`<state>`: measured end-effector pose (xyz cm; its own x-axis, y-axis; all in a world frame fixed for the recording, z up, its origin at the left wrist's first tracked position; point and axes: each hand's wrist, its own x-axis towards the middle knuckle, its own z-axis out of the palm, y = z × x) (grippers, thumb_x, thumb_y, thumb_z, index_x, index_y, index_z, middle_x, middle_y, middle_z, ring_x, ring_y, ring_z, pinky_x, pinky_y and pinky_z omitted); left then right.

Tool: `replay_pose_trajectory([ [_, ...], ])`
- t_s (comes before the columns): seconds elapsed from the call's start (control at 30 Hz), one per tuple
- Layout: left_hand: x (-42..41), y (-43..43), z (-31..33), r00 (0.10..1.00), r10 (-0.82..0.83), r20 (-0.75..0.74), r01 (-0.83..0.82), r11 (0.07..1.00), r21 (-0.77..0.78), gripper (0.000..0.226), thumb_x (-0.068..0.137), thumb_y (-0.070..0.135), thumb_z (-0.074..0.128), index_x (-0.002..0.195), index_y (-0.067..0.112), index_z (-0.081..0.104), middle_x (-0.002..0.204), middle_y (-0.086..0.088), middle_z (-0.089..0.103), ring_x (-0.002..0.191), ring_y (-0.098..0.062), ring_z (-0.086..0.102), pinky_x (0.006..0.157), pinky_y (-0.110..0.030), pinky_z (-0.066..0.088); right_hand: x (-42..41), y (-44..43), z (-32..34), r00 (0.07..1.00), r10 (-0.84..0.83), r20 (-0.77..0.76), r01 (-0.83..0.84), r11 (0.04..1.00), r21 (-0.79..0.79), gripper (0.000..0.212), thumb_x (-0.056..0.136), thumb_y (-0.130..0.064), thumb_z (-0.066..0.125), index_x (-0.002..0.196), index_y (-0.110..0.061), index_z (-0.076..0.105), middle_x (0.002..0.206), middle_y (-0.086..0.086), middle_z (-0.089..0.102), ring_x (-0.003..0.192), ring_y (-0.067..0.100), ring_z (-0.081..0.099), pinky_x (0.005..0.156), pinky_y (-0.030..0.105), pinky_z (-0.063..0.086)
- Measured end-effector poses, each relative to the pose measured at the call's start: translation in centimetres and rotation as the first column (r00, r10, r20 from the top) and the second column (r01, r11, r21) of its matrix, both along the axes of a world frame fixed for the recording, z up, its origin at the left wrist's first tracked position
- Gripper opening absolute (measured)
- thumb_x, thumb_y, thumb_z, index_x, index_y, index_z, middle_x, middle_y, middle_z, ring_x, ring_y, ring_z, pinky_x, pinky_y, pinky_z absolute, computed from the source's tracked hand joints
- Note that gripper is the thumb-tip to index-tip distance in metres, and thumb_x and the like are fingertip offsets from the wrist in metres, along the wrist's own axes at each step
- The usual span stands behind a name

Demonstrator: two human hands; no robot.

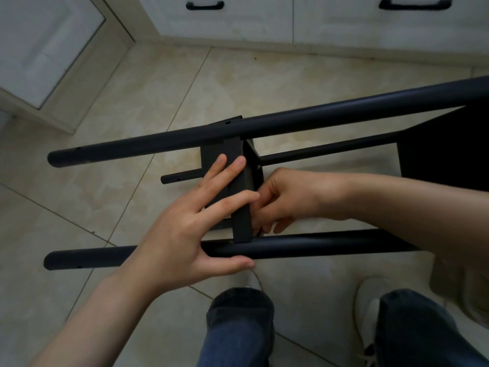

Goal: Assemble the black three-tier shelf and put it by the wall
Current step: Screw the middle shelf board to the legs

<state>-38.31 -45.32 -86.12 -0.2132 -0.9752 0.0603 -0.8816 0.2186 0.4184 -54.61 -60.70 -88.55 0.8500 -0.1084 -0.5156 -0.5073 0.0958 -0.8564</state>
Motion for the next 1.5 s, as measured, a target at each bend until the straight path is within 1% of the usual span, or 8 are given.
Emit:
replay_pose_trajectory([
  [0.17, 0.0, 0.1, -0.1, 1.0, 0.0, 0.011, 0.0, 1.0, -0.011, 0.077, 0.081, 0.063, 0.068, 0.147, 0.034, 0.042, 0.169, 0.003, 0.016, 0.156, -0.025, 0.012, 0.118, -0.048, 0.029, 0.4, -0.5, -0.3, 0.991, 0.048, -0.123, -0.03, 0.989, 0.144, 0.013, 0.092, -0.019, 0.067, 0.083, -0.023, 0.075, 0.086, -0.004, 0.075, 0.076, 0.006, 0.066, 0.066, 0.019, 0.055],
  [0.27, 0.0, 0.1, -0.1, 1.0, 0.002, 0.018, -0.002, 1.0, -0.021, 0.077, 0.081, 0.065, 0.067, 0.148, 0.035, 0.041, 0.169, 0.004, 0.016, 0.156, -0.025, 0.012, 0.118, -0.048, 0.028, 0.8, -0.7, -0.5, 0.981, 0.097, -0.169, -0.052, 0.967, 0.249, 0.007, 0.092, -0.016, 0.065, 0.092, -0.018, 0.072, 0.086, -0.002, 0.071, 0.081, 0.011, 0.062, 0.077, 0.026, 0.054],
  [0.37, 0.0, 0.1, -0.2, 1.0, 0.002, 0.011, -0.002, 1.0, -0.017, 0.077, 0.081, 0.064, 0.067, 0.147, 0.034, 0.042, 0.169, 0.004, 0.016, 0.156, -0.025, 0.012, 0.117, -0.047, 0.029, 1.0, -0.6, -0.5, 0.974, 0.131, -0.187, -0.074, 0.956, 0.283, 0.009, 0.092, -0.016, 0.063, 0.088, -0.019, 0.071, 0.078, -0.003, 0.067, 0.077, 0.01, 0.06, 0.083, 0.032, 0.05],
  [0.5, 0.0, 0.1, -0.1, 1.0, 0.0, 0.011, 0.0, 1.0, -0.015, 0.077, 0.081, 0.064, 0.067, 0.147, 0.033, 0.042, 0.169, 0.005, 0.015, 0.156, -0.024, 0.012, 0.117, -0.045, 0.029, 0.9, -0.8, -0.5, 0.972, 0.139, -0.187, -0.081, 0.954, 0.289, 0.018, 0.092, -0.018, 0.064, 0.076, -0.021, 0.072, 0.075, -0.003, 0.066, 0.072, 0.009, 0.058, 0.087, 0.035, 0.048],
  [0.7, -0.1, 0.1, 0.0, 1.0, 0.001, 0.019, -0.001, 1.0, -0.015, 0.076, 0.082, 0.065, 0.065, 0.147, 0.033, 0.042, 0.169, 0.006, 0.014, 0.157, -0.022, 0.011, 0.117, -0.04, 0.027, 0.8, -0.7, -0.5, 0.969, 0.151, -0.196, -0.094, 0.958, 0.27, 0.013, 0.092, -0.021, 0.063, 0.081, -0.022, 0.071, 0.075, -0.005, 0.066, 0.072, 0.008, 0.06, 0.086, 0.034, 0.048],
  [1.23, -0.1, 0.1, -0.1, 1.0, 0.001, 0.015, 0.0, 1.0, -0.018, 0.077, 0.08, 0.063, 0.068, 0.146, 0.033, 0.043, 0.169, 0.004, 0.016, 0.156, -0.024, 0.012, 0.117, -0.042, 0.03, 1.0, -0.7, -0.7, 0.977, 0.122, -0.175, -0.084, 0.974, 0.211, 0.009, 0.091, -0.023, 0.067, 0.085, -0.02, 0.073, 0.073, -0.004, 0.069, 0.064, 0.004, 0.06, 0.077, 0.028, 0.046],
  [1.4, -0.1, 0.1, -0.1, 1.0, 0.002, 0.03, -0.001, 1.0, -0.019, 0.077, 0.08, 0.064, 0.068, 0.146, 0.033, 0.042, 0.169, 0.005, 0.015, 0.157, -0.023, 0.011, 0.12, -0.033, 0.025, 0.9, -0.8, -0.5, 0.971, 0.151, -0.187, -0.106, 0.967, 0.23, 0.012, 0.091, -0.025, 0.067, 0.082, -0.022, 0.073, 0.075, -0.004, 0.069, 0.066, 0.004, 0.06, 0.08, 0.029, 0.046],
  [1.5, -0.2, 0.1, -0.1, 1.0, 0.0, 0.03, 0.0, 1.0, -0.016, 0.077, 0.08, 0.063, 0.068, 0.146, 0.032, 0.043, 0.169, 0.003, 0.017, 0.157, -0.023, 0.011, 0.117, -0.037, 0.027, 1.0, -0.6, -0.5, 0.967, 0.151, -0.205, -0.109, 0.974, 0.2, 0.011, 0.091, -0.026, 0.065, 0.086, -0.019, 0.071, 0.072, -0.005, 0.067, 0.072, 0.008, 0.058, 0.081, 0.03, 0.046],
])
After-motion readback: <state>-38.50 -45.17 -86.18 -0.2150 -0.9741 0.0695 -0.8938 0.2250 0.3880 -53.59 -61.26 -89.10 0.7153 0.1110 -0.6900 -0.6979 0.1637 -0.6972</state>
